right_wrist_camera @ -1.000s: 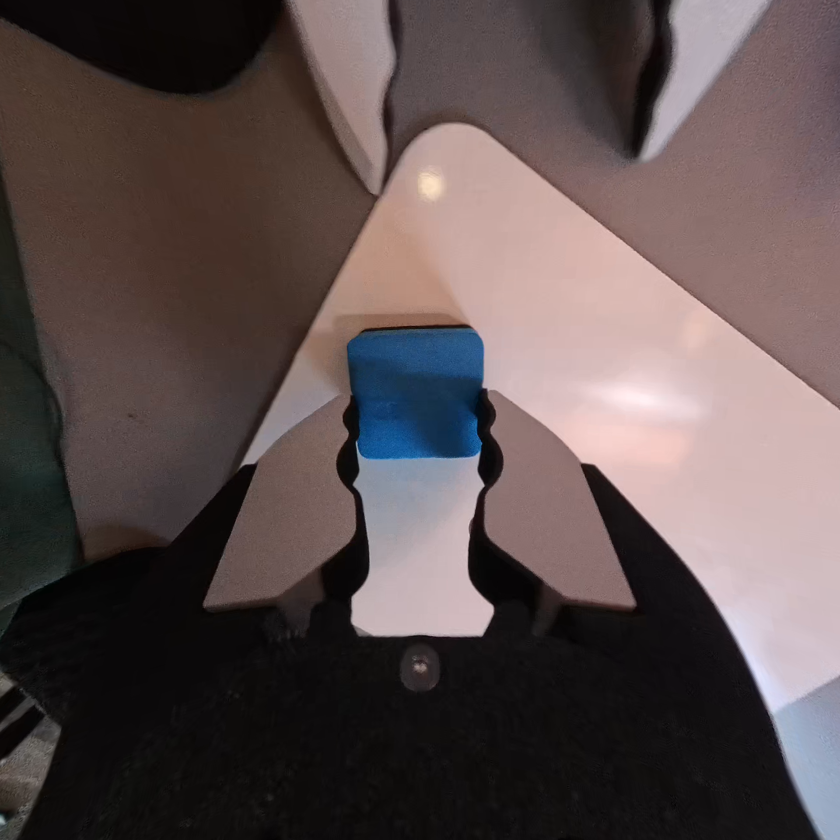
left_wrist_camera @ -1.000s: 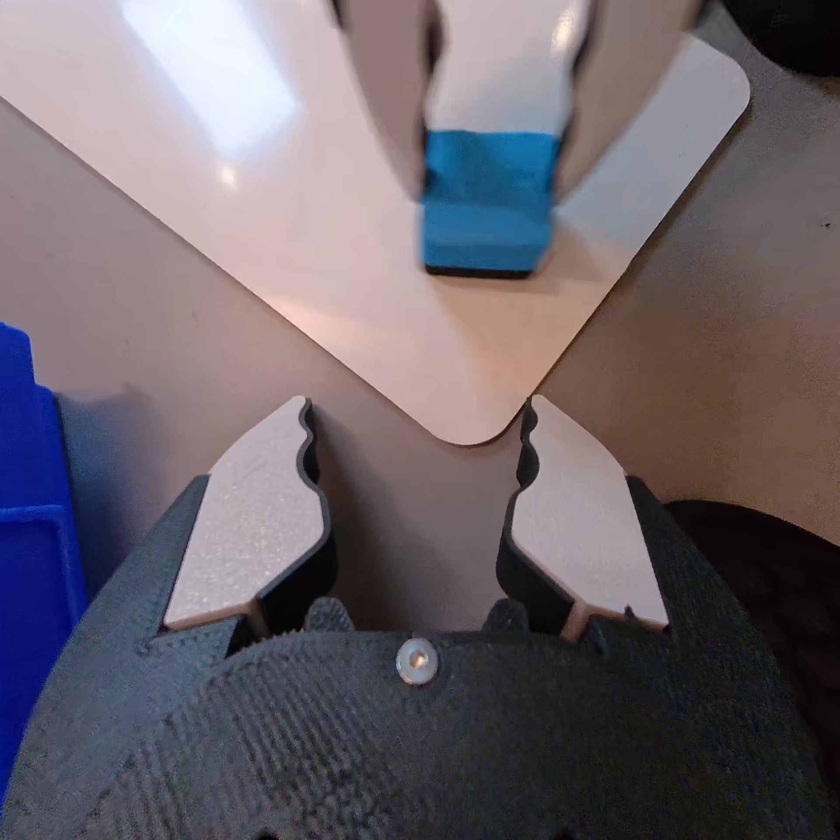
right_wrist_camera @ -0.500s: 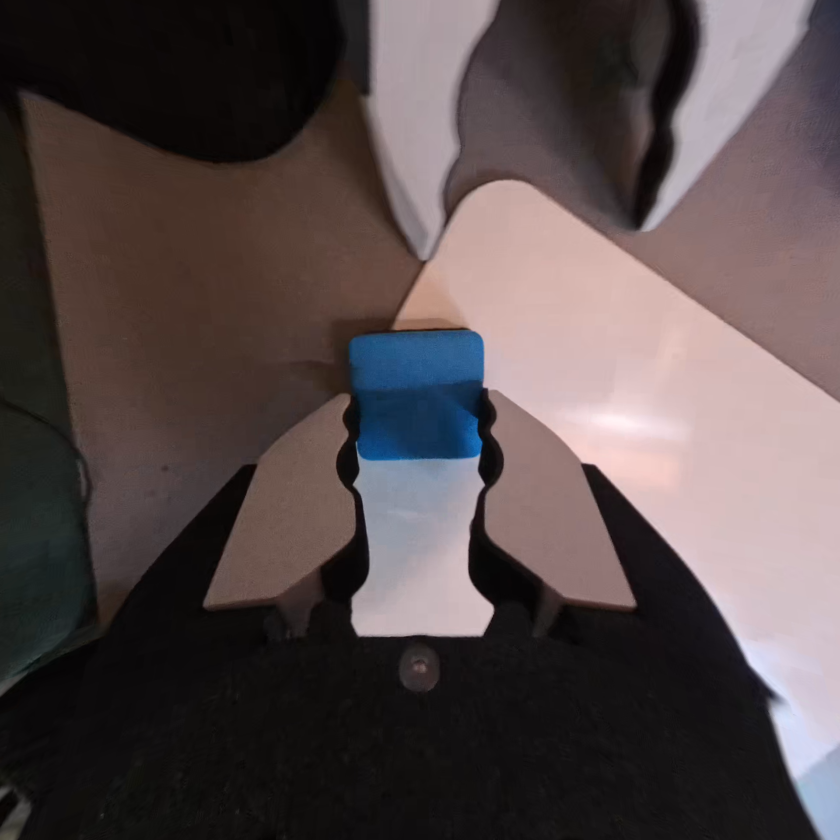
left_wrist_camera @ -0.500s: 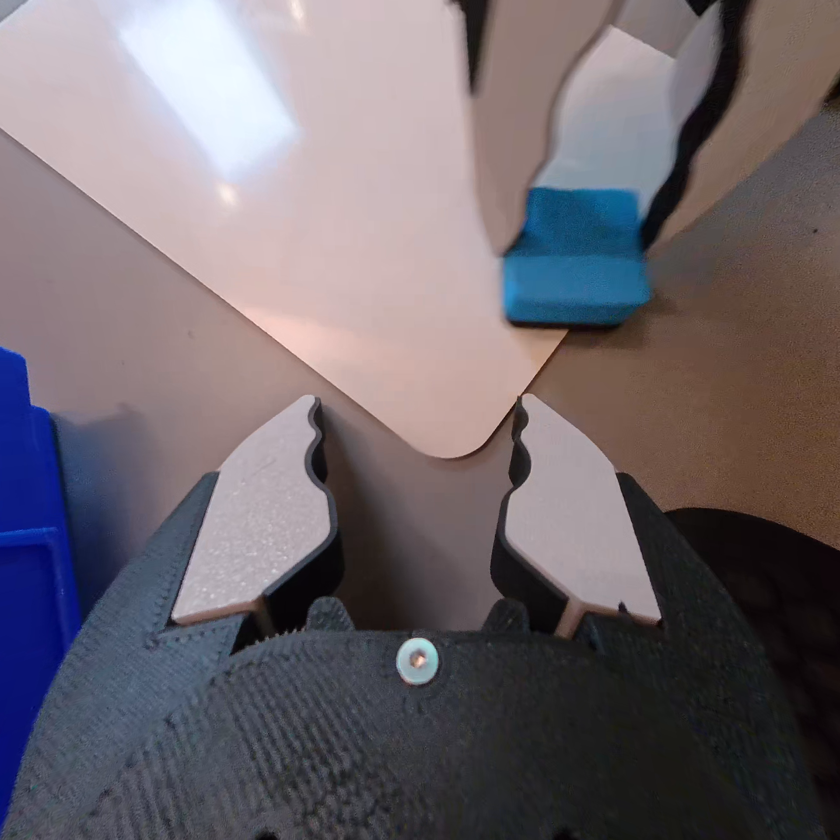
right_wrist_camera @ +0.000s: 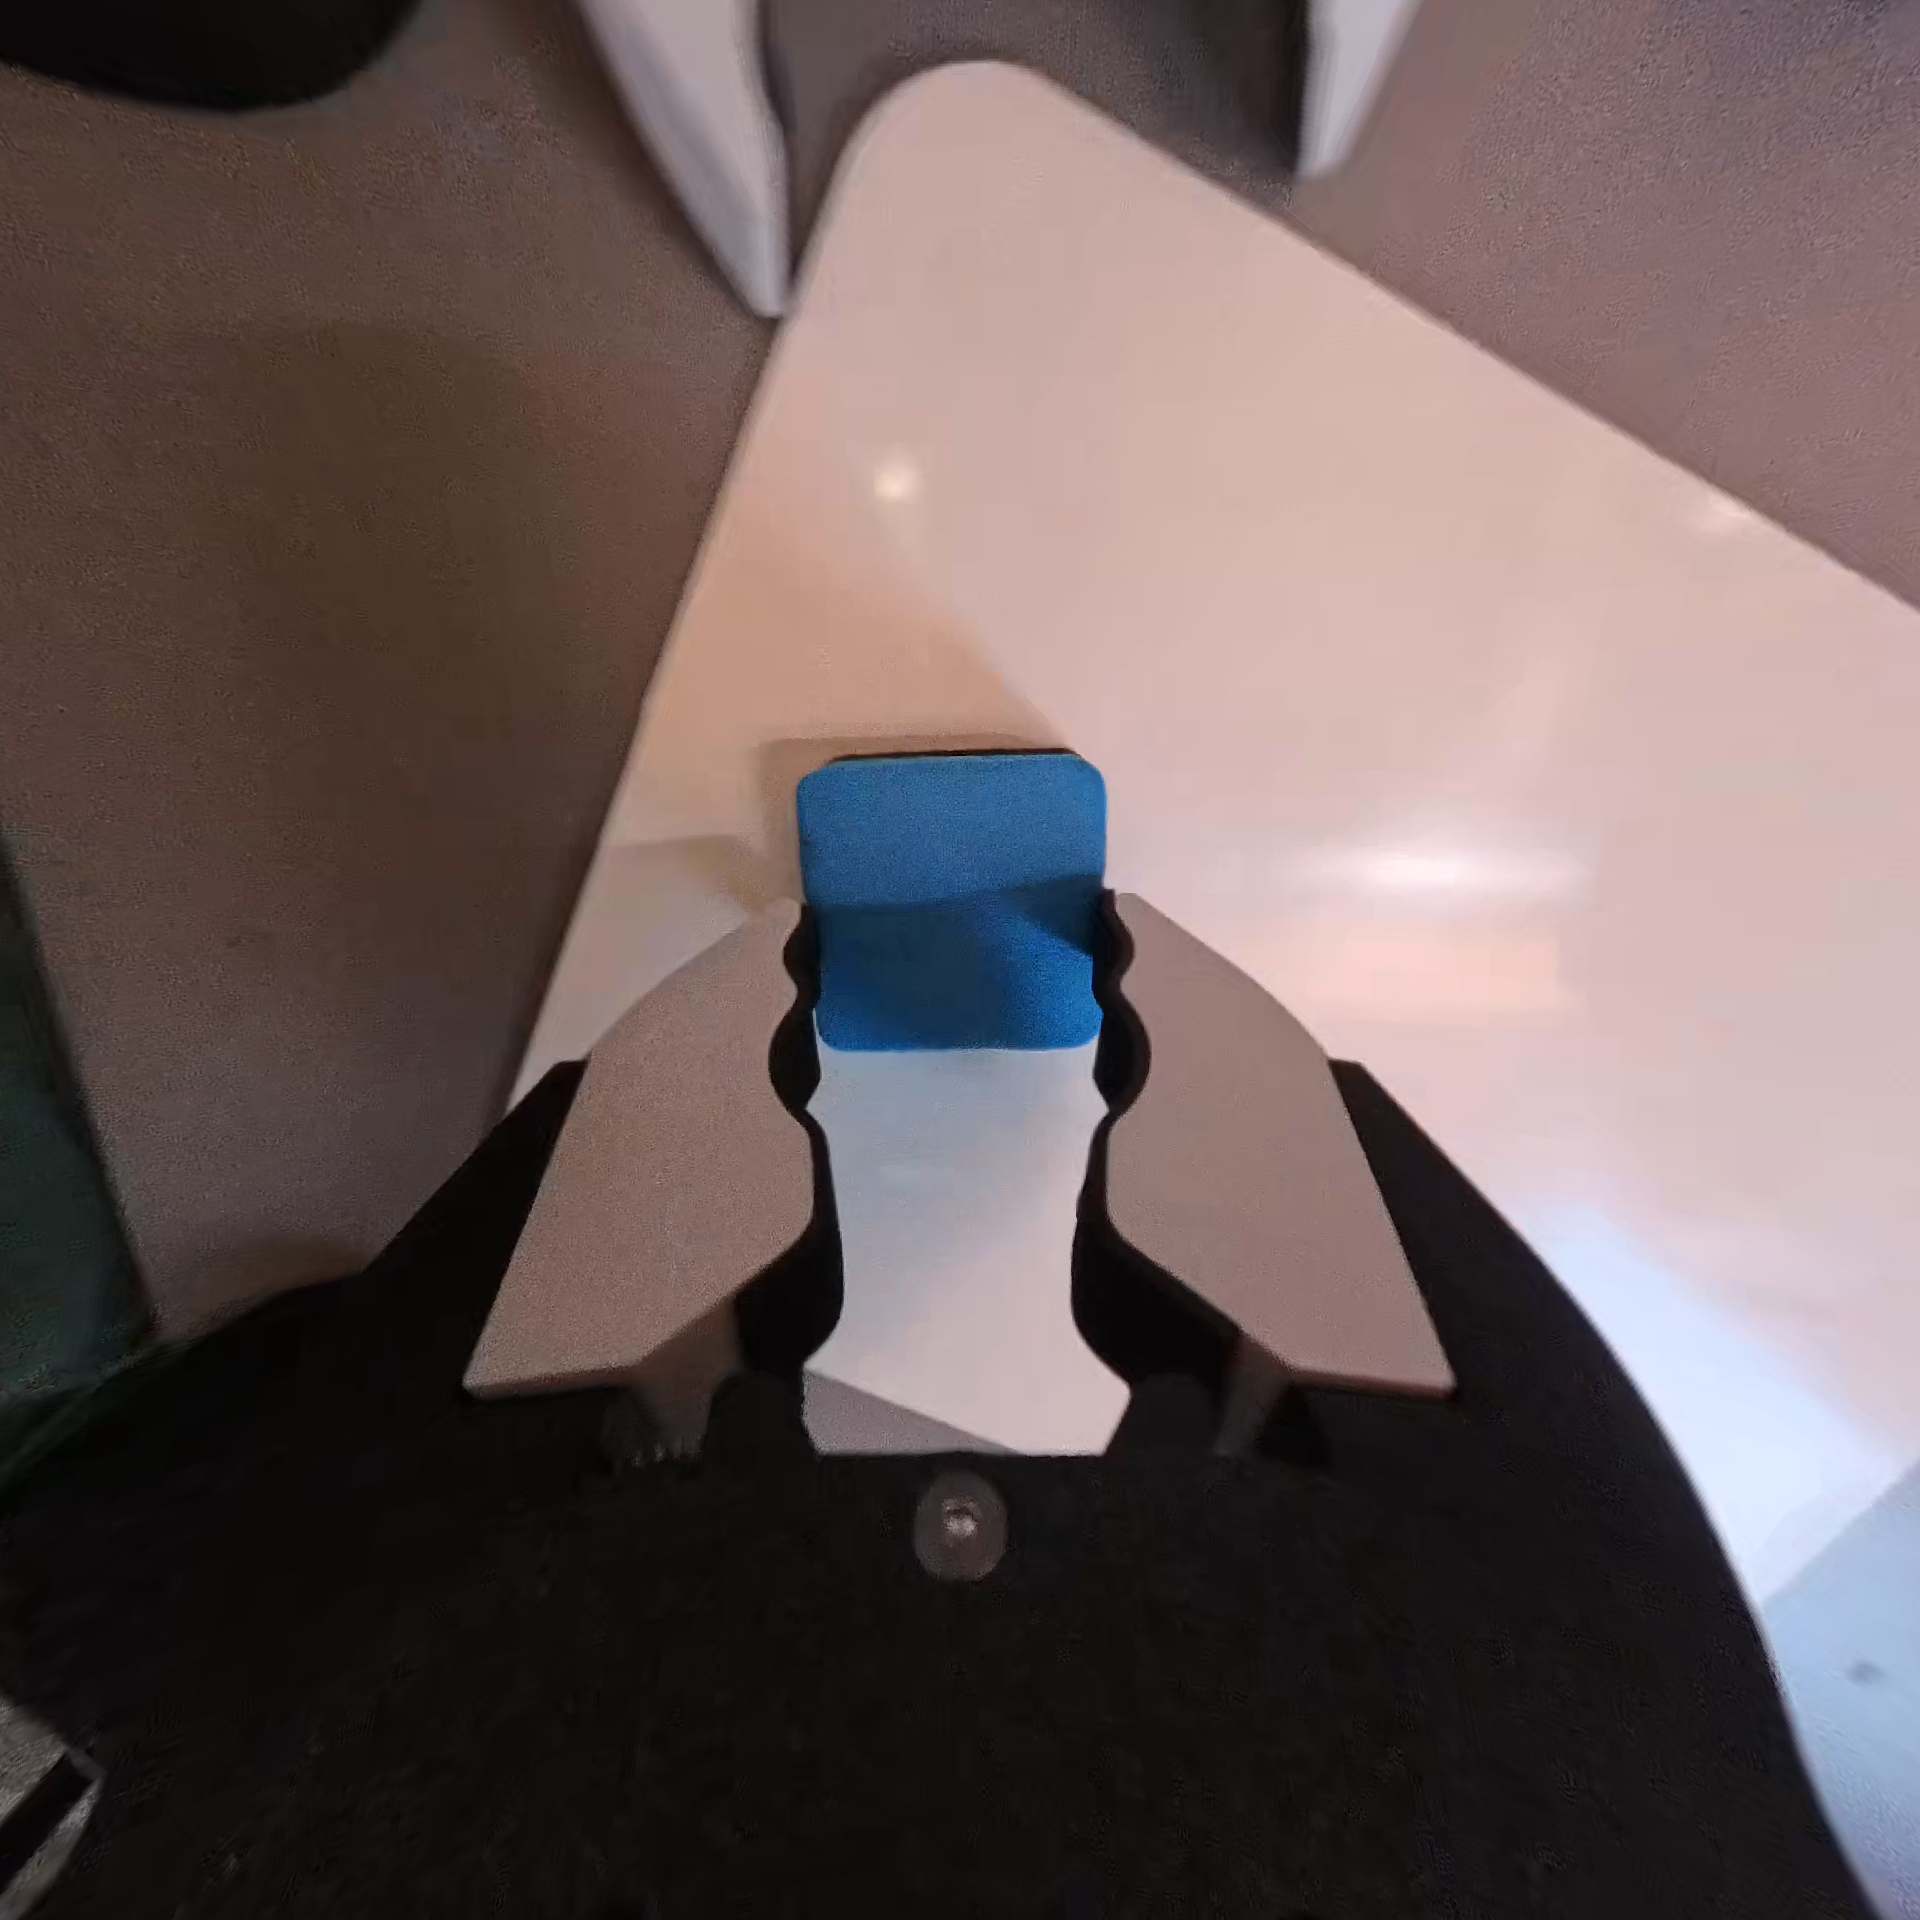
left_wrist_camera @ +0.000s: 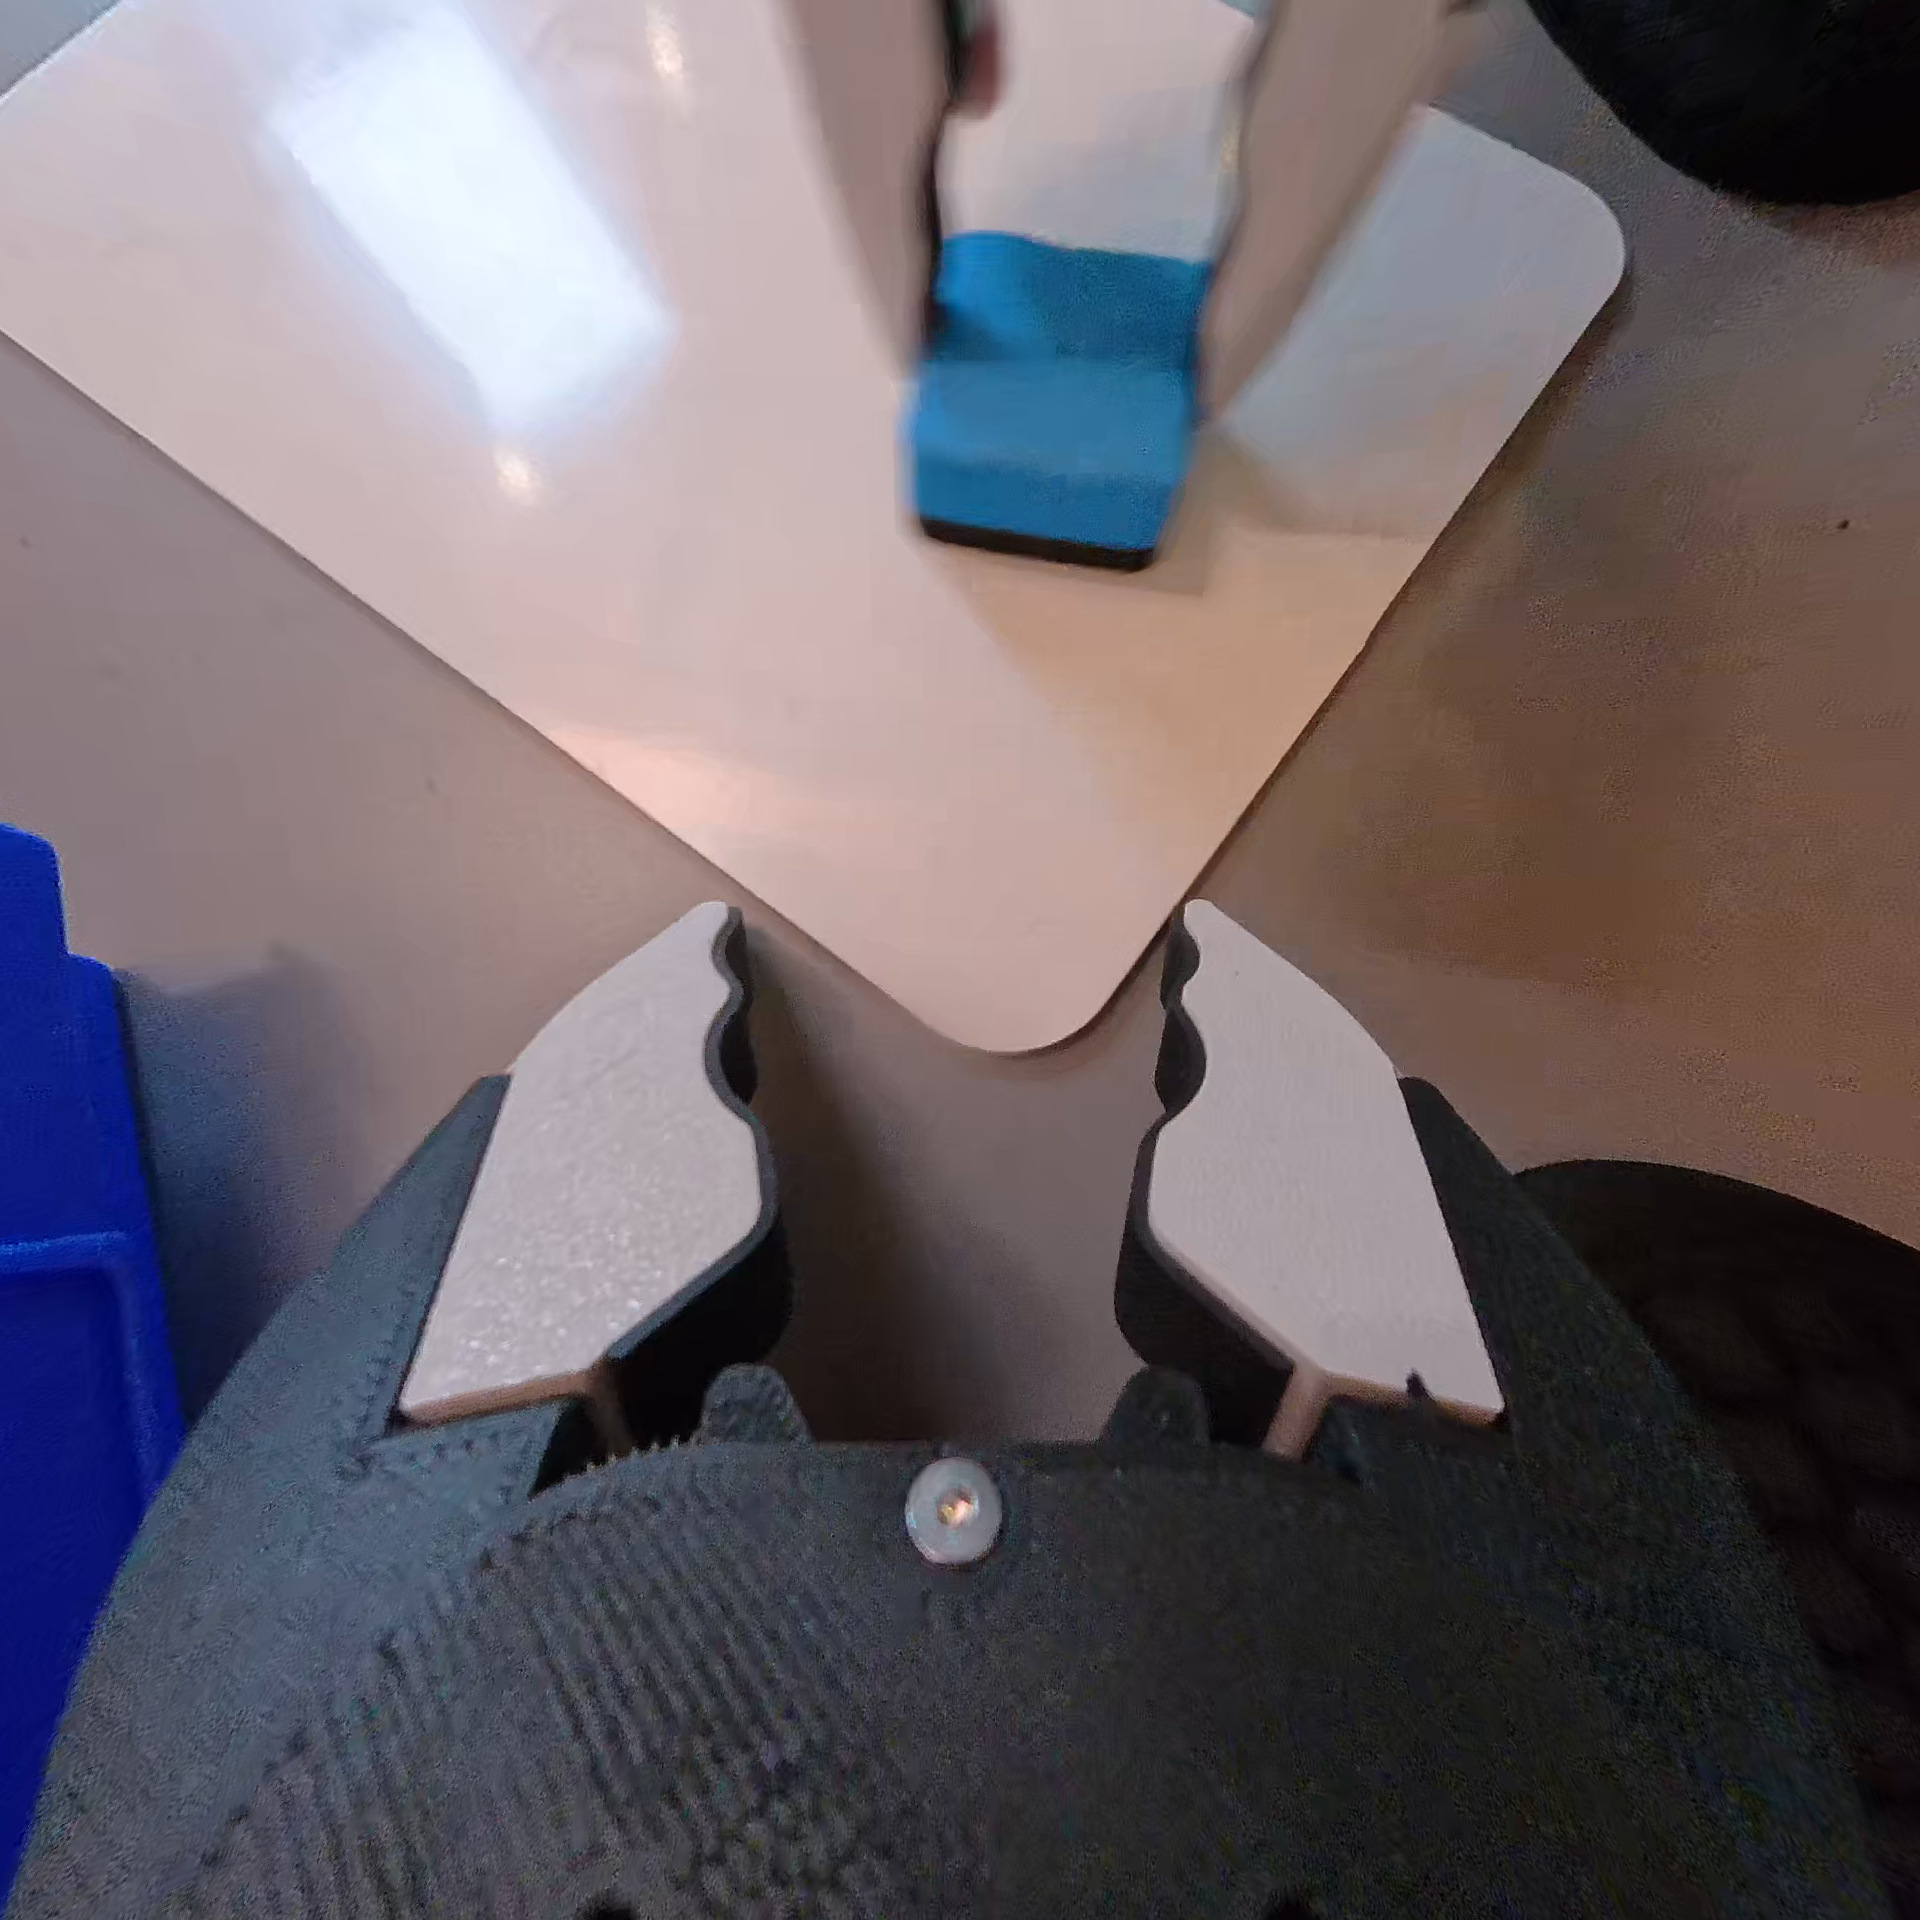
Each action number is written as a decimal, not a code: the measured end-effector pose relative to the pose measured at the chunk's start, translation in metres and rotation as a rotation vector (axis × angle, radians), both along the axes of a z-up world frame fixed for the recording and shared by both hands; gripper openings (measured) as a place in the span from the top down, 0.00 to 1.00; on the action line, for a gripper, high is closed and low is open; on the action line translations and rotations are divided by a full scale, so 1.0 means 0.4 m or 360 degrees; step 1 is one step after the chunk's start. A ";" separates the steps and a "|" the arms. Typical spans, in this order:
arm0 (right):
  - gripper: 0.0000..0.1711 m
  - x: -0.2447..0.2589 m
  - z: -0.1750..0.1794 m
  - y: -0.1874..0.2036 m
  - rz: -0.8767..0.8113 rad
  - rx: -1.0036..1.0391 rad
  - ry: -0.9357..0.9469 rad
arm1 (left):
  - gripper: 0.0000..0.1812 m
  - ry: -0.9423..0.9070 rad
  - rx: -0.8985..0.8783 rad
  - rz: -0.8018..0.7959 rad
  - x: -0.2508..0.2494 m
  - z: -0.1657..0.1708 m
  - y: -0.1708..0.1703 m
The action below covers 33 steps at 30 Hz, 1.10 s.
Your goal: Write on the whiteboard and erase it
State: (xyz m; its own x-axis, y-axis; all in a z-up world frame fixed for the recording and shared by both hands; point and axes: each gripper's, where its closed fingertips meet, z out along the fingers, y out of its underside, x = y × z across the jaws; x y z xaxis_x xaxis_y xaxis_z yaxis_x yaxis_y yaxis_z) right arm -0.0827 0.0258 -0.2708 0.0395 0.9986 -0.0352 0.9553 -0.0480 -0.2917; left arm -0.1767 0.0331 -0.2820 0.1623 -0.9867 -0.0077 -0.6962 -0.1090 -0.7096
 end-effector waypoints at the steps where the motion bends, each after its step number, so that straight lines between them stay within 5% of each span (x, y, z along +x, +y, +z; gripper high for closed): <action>1: 0.70 -0.017 0.000 0.035 -0.0070 -0.0017 0.0046 | 0.58 -0.0006 0.0004 -0.0004 0.002 0.000 0.000; 4: 0.70 -0.116 0.000 -0.022 0.0103 -0.0008 0.0162 | 0.58 -0.0017 0.0008 -0.0008 0.003 0.000 0.000; 7: 0.70 -0.068 0.001 -0.141 0.0311 -0.0049 0.0056 | 0.59 -0.0017 0.0014 -0.0003 0.003 0.001 -0.001; 10: 0.70 0.015 0.000 -0.063 0.0145 -0.0003 -0.0063 | 0.59 -0.0020 0.0012 -0.0009 0.003 0.001 0.000; 13: 0.70 -0.044 0.000 0.030 -0.0063 -0.0025 0.0094 | 0.58 -0.0032 0.0014 -0.0003 0.005 0.001 0.003; 16: 0.70 -0.119 0.000 -0.079 0.0198 -0.0038 0.0195 | 0.58 -0.0032 0.0013 -0.0004 0.005 0.001 0.003; 19: 0.70 -0.041 0.002 -0.146 0.0293 -0.0093 0.0060 | 0.59 -0.0033 0.0014 -0.0005 0.005 0.001 0.003; 25: 0.70 -0.014 0.000 0.063 -0.0155 -0.0015 0.0107 | 0.59 -0.0033 0.0014 -0.0006 0.005 0.000 0.004; 28: 0.70 -0.100 -0.001 -0.027 0.0078 -0.0017 0.0139 | 0.59 -0.0021 0.0009 -0.0008 0.006 0.000 0.003; 31: 0.70 -0.034 0.000 -0.128 0.0266 -0.0048 0.0000 | 0.59 -0.0013 0.0015 0.0006 0.007 0.001 0.001; 33: 0.70 0.030 0.000 -0.099 0.0175 -0.0064 -0.0065 | 0.59 -0.0013 0.0009 0.0021 0.009 0.000 0.001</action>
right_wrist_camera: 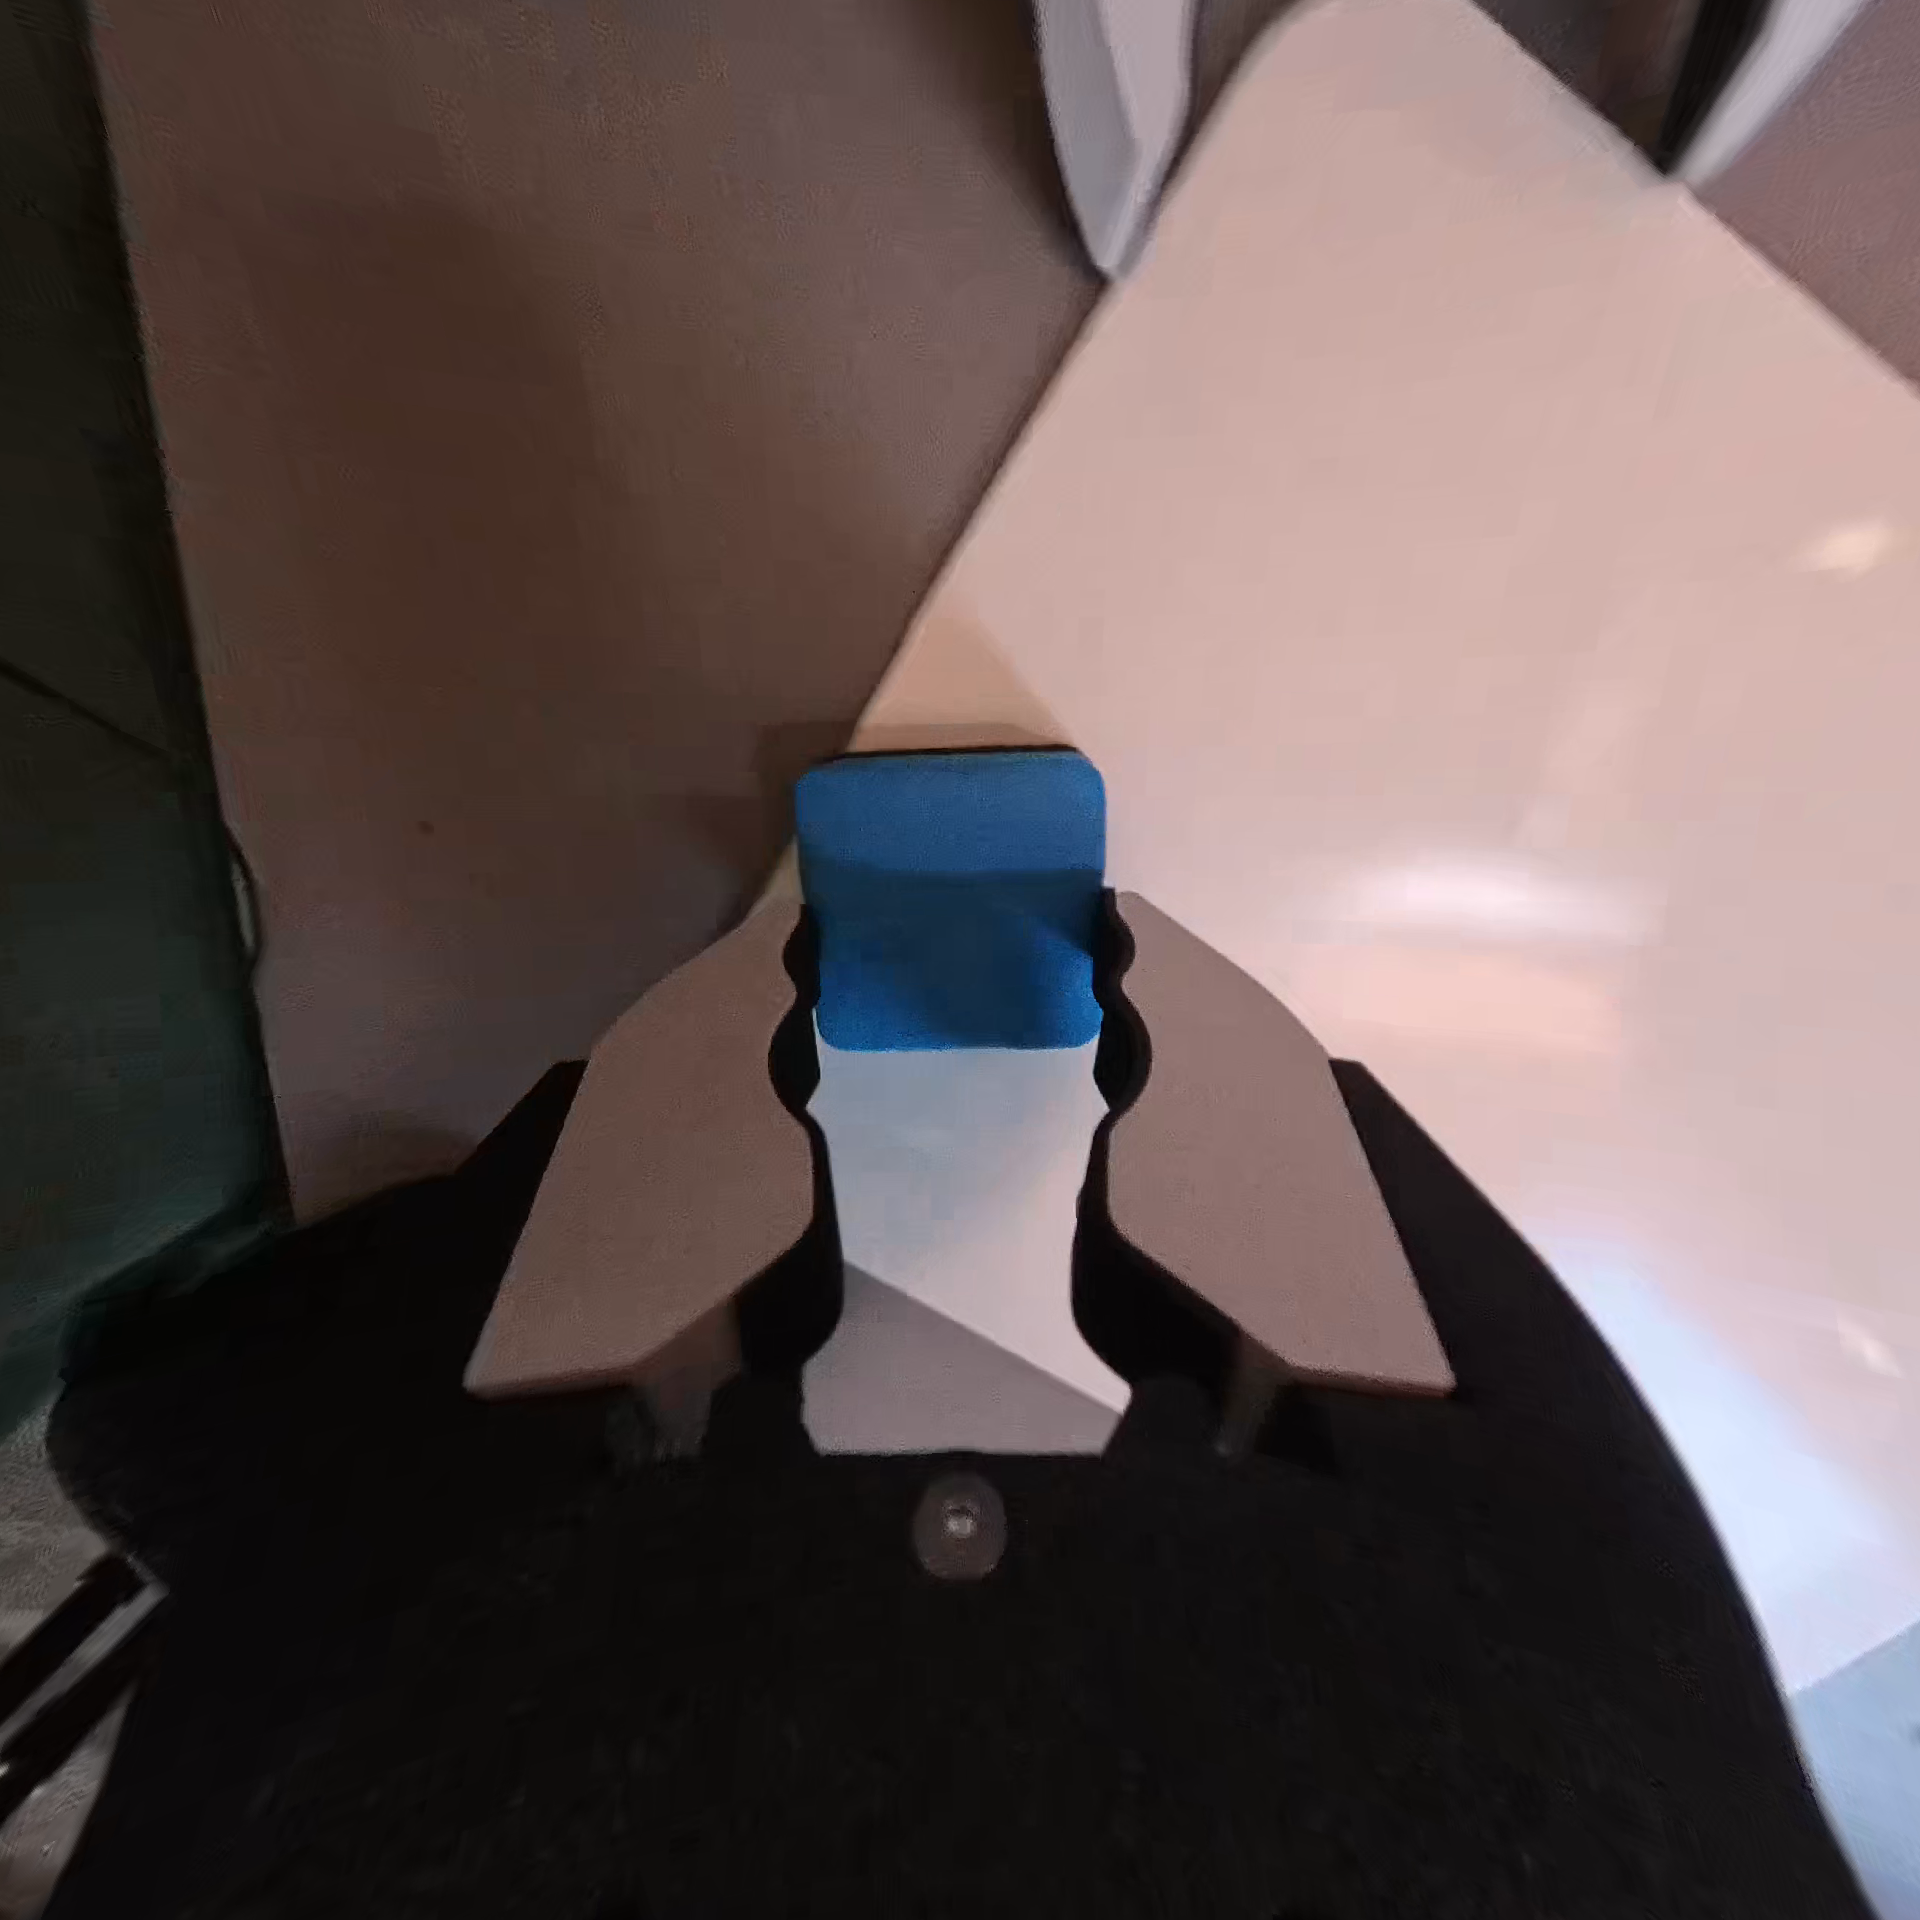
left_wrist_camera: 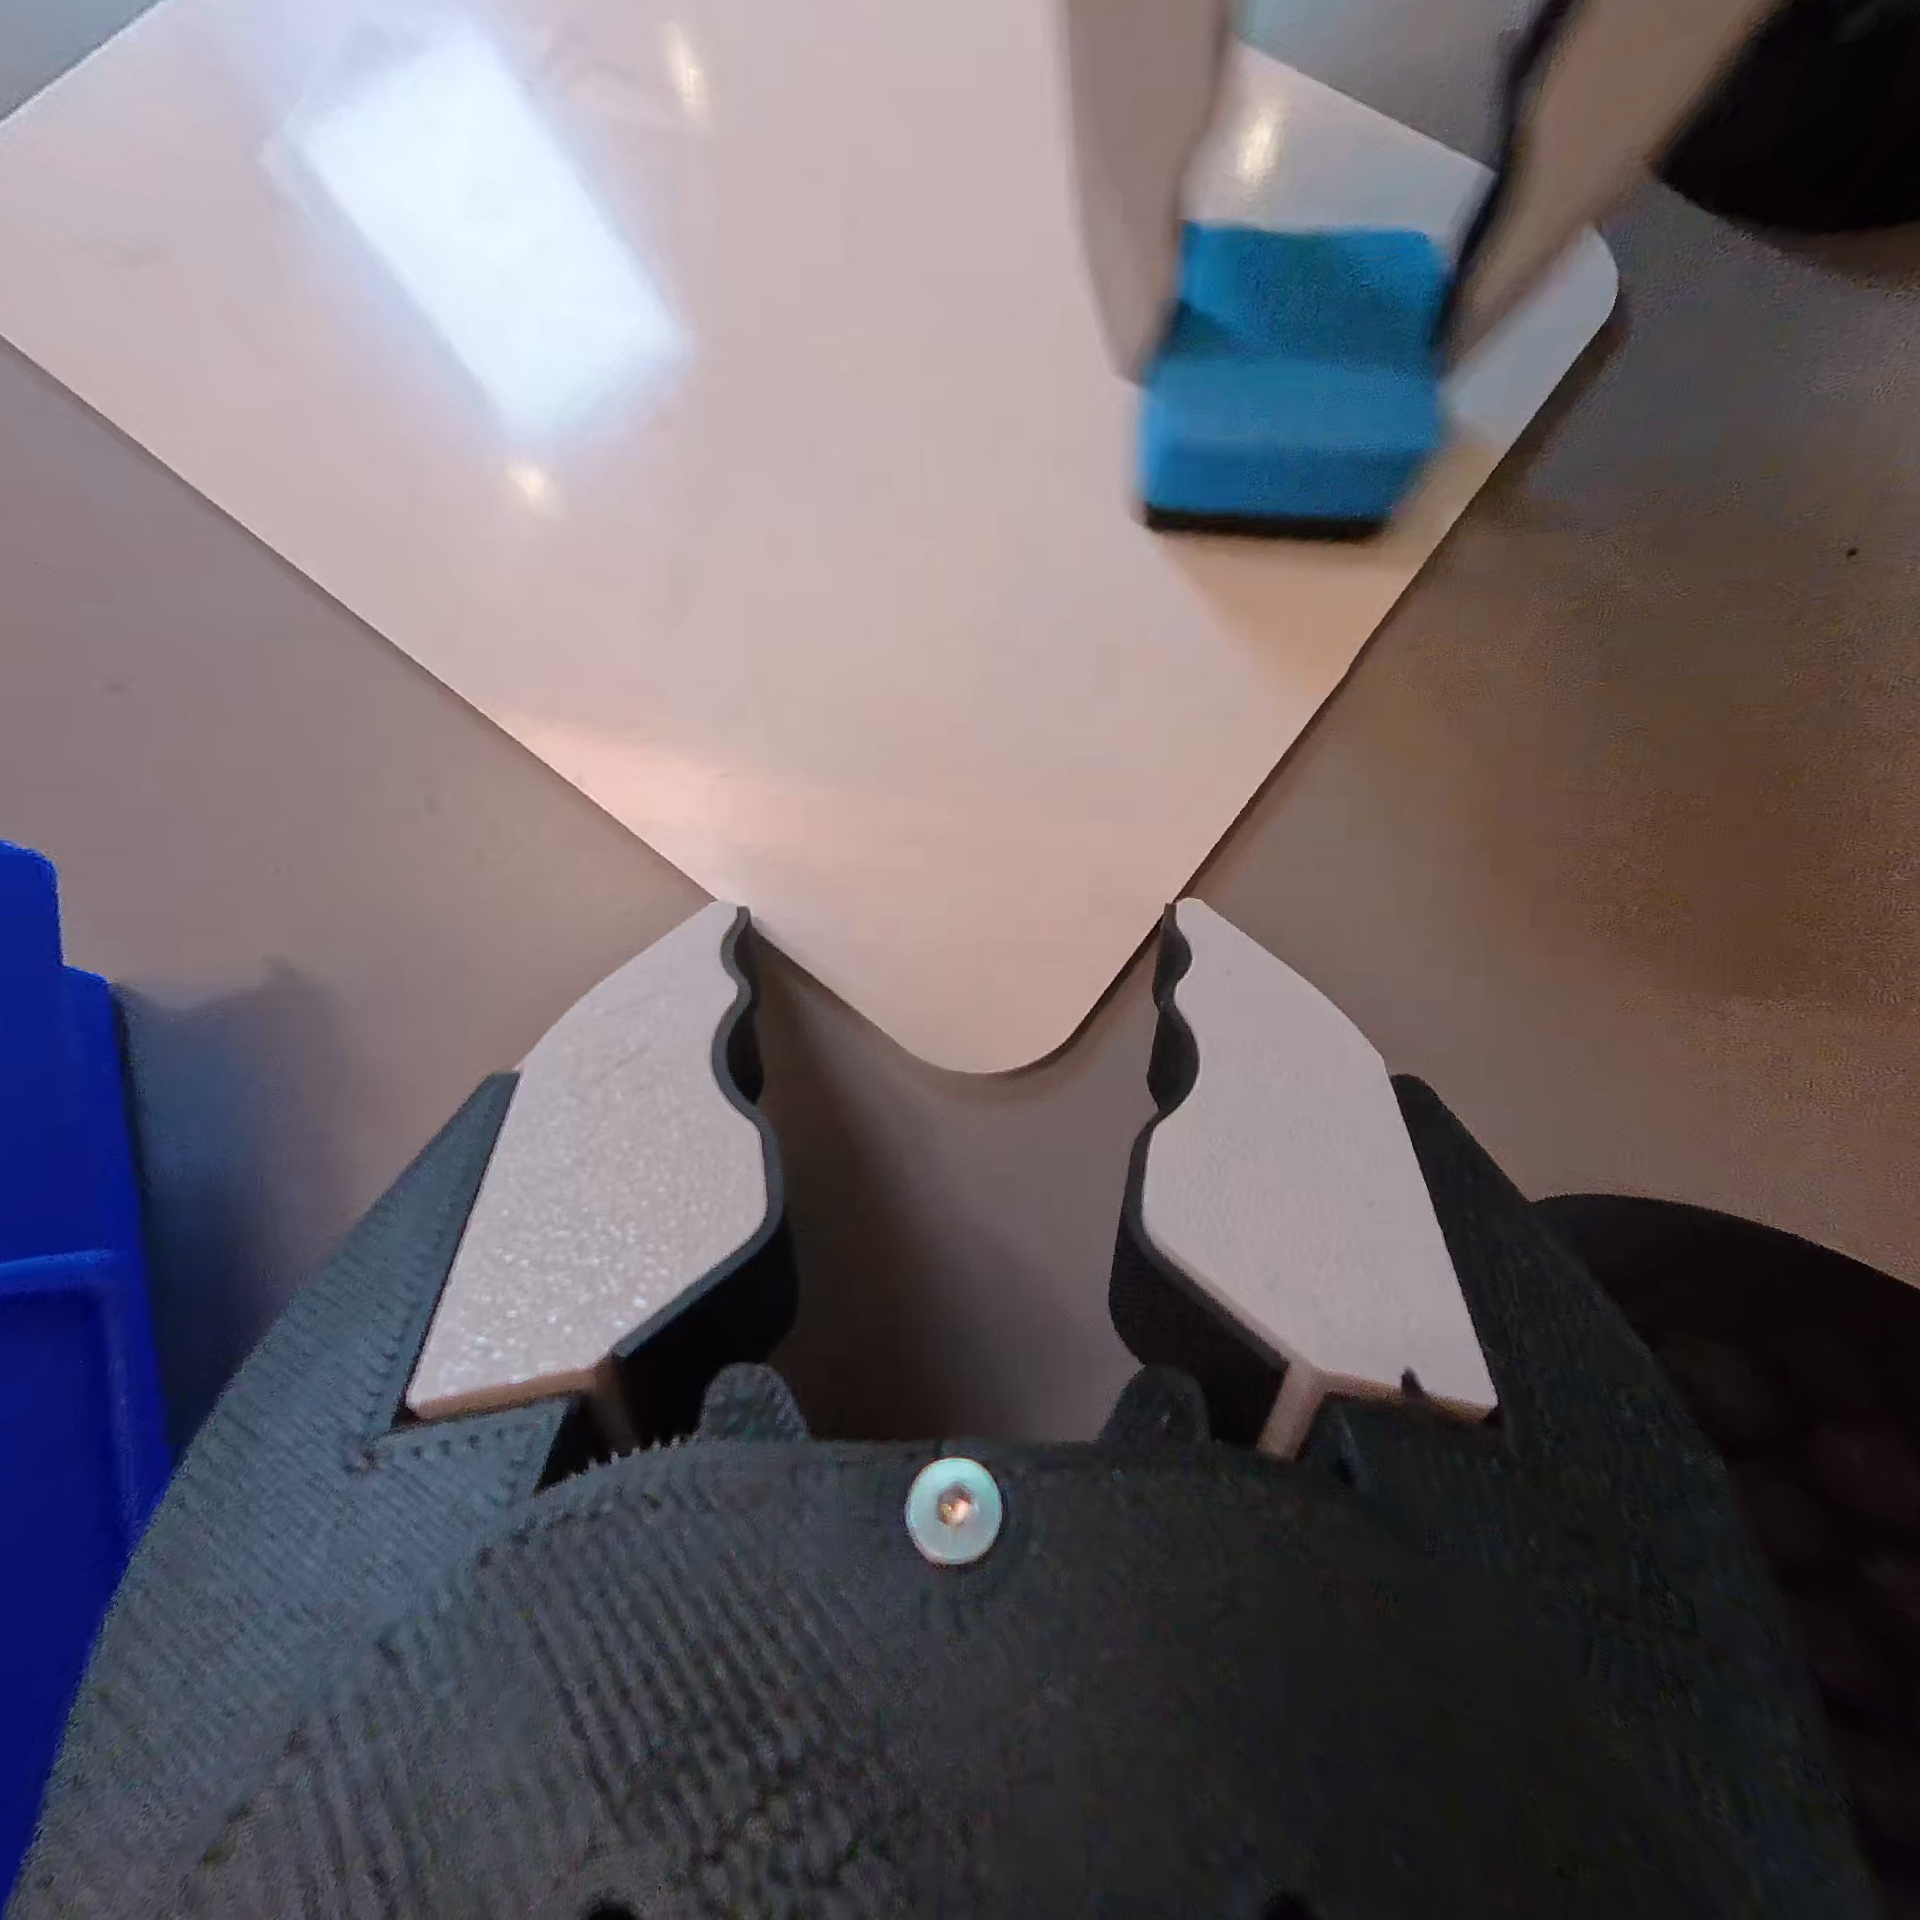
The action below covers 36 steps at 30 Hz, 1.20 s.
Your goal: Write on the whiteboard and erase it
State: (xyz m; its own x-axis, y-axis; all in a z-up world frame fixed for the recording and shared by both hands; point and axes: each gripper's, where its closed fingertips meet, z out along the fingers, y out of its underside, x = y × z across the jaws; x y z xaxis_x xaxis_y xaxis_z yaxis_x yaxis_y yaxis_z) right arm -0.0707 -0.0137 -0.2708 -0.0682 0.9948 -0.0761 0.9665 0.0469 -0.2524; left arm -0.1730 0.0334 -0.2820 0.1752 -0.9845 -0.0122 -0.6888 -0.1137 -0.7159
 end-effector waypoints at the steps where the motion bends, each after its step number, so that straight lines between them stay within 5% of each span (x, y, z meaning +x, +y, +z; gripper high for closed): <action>1: 0.70 0.020 -0.001 0.047 -0.0102 0.0011 -0.0014 | 0.59 0.0008 -0.0005 0.0010 0.000 0.000 0.000; 5: 0.70 -0.050 -0.002 0.182 -0.0369 0.0014 0.0119 | 0.60 0.0036 -0.0019 0.0042 -0.002 -0.001 -0.001; 8: 0.70 -0.134 -0.001 0.052 -0.0050 -0.0018 0.0183 | 0.60 0.0067 -0.0043 0.0063 -0.005 -0.002 -0.003; 11: 0.70 -0.060 0.000 -0.016 0.0066 -0.0057 0.0045 | 0.60 0.0095 -0.0047 0.0086 -0.008 -0.002 -0.004; 17: 0.70 -0.054 -0.002 0.190 -0.0405 -0.0059 0.0141 | 0.61 0.0101 -0.0052 0.0082 -0.012 -0.002 -0.007; 20: 0.70 -0.159 -0.003 0.095 -0.0124 -0.0047 0.0195 | 0.61 0.0096 -0.0053 0.0073 -0.012 -0.002 -0.007; 24: 0.70 -0.051 -0.002 -0.008 0.0057 -0.0086 -0.0045 | 0.61 0.0089 -0.0052 0.0070 -0.012 -0.002 -0.008; 27: 0.70 0.038 -0.005 0.150 -0.0287 -0.0016 -0.0105 | 0.62 0.0081 -0.0051 0.0060 -0.011 -0.002 -0.009; 30: 0.70 -0.020 -0.005 0.274 -0.0529 -0.0013 0.0016 | 0.64 0.0071 -0.0046 0.0055 -0.011 -0.001 -0.008; 33: 0.70 -0.142 -0.005 0.149 -0.0196 -0.0027 0.0111 | 0.64 0.0068 -0.0046 0.0046 -0.011 -0.001 -0.008; 36: 0.70 -0.077 -0.003 0.018 0.0067 -0.0087 -0.0023 | 0.64 0.0067 -0.0047 0.0048 -0.011 -0.001 -0.008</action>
State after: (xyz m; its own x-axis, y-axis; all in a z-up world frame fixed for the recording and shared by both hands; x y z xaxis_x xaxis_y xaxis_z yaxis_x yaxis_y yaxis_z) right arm -0.1017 -0.0067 -0.2722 -0.1083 0.9854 -0.1317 0.9675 0.0740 -0.2419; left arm -0.1772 0.0302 -0.2823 0.2045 -0.9788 0.0091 -0.7141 -0.1556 -0.6825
